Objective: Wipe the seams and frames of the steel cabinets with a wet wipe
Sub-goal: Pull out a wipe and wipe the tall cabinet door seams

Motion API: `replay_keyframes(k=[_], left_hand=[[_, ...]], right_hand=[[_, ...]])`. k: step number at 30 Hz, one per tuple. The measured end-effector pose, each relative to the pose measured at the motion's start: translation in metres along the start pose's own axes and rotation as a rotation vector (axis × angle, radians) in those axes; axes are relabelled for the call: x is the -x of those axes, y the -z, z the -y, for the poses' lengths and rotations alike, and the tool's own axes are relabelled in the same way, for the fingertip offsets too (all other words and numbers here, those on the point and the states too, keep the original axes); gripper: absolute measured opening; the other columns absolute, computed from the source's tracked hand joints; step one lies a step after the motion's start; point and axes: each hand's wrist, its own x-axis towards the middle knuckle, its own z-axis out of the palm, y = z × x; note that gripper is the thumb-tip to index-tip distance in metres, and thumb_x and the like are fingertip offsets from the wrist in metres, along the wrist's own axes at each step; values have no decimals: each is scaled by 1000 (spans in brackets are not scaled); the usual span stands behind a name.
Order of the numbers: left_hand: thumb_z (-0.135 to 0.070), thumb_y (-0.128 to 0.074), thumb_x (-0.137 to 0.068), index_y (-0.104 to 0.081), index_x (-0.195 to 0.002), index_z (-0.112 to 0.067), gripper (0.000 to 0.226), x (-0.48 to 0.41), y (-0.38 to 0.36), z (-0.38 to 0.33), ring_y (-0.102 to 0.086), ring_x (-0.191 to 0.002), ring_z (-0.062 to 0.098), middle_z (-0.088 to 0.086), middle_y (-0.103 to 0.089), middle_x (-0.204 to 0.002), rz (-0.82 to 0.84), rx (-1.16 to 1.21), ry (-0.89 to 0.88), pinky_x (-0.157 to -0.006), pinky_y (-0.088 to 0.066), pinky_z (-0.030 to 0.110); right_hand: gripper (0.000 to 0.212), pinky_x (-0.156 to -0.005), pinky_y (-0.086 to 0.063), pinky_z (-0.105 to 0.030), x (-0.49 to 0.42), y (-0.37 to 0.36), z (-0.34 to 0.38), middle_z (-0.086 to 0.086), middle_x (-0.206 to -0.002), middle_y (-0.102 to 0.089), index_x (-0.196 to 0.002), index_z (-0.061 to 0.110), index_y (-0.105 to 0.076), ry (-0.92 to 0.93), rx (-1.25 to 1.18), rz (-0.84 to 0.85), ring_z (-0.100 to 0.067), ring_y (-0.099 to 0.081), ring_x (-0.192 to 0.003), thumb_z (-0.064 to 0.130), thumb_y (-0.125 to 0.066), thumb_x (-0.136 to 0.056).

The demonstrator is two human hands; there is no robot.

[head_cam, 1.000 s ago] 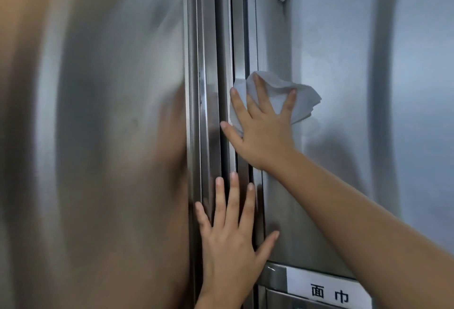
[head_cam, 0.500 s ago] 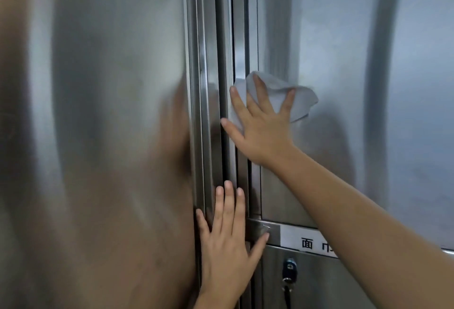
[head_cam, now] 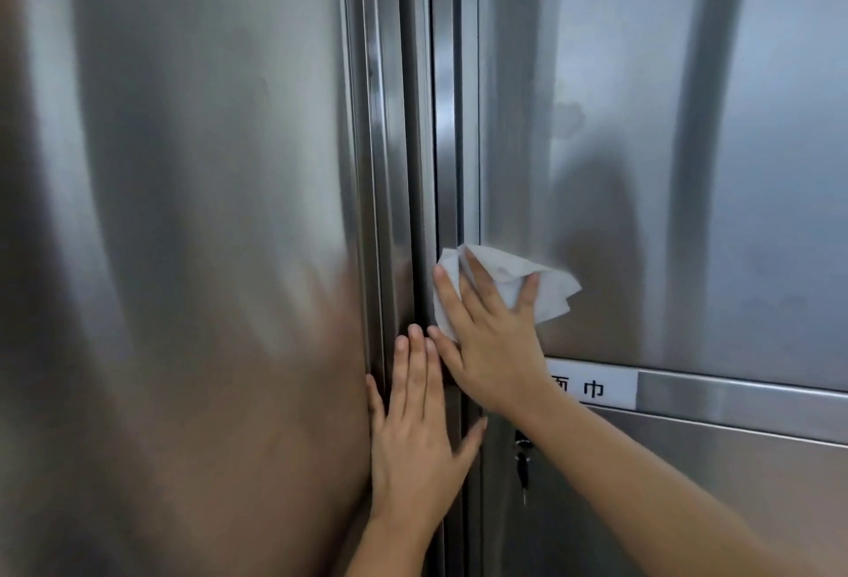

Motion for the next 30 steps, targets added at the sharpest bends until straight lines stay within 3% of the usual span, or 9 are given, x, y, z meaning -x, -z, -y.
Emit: replay_keyframes(k=[6,10,15,17,23,27,30], left_hand=[[-56,-39,-80,-3,-148,-5,92,1,2,1,-2,-144,21,7,3,-157,16,17,-9,-114,3,42],[-57,-40,-81,-6,-148,-5,92,0,4,-1,-4,-144,22,8,2,-157,27,35,6,-114,3,41],[-50,-72,-64,-1,-148,-4,119,13,2,0,-1,-144,25,12,4,-157,44,32,-30,-113,2,41],[-49,-76,-63,0,-148,-5,123,17,3,0,-3,-144,26,10,8,-157,47,29,-48,-113,-2,43],[-52,-70,-65,4,-148,-5,121,6,10,0,-1,-143,26,10,12,-156,46,-7,-24,-104,-6,57],[-53,-59,-71,3,-148,-5,110,-17,16,1,3,-144,24,10,11,-156,4,5,-4,-104,-3,56],[-53,-57,-73,4,-149,-7,107,-25,18,0,4,-144,22,6,15,-156,-23,58,11,-112,0,46]], right_hand=[[63,-106,13,-59,-6,0,-5,-11,-149,-36,-147,14,-24,10,-1,1,-19,-16,-141,47,-20,-94],[62,-105,12,-60,2,-7,4,-14,-149,-33,-146,14,-28,-46,-19,-56,-22,-15,-141,45,-24,-93],[57,-99,-6,-65,37,-24,16,-15,-150,-31,-146,16,-19,-58,-4,49,-25,-32,-138,44,-9,-97],[57,-97,-7,-65,36,-22,17,-14,-150,-33,-146,16,-20,-73,-4,61,-25,-33,-137,44,-11,-97],[62,-105,7,-59,-19,3,0,-12,-151,-30,-146,16,-28,-72,-30,-106,-23,-21,-142,48,-23,-93],[64,-104,15,-58,-58,20,-7,-13,-154,-23,-147,16,-25,-95,-2,-164,-23,-8,-144,50,-17,-93],[63,-104,14,-59,-34,8,-1,-15,-153,-24,-146,15,-28,-83,-20,-171,-23,-10,-143,49,-20,-93]])
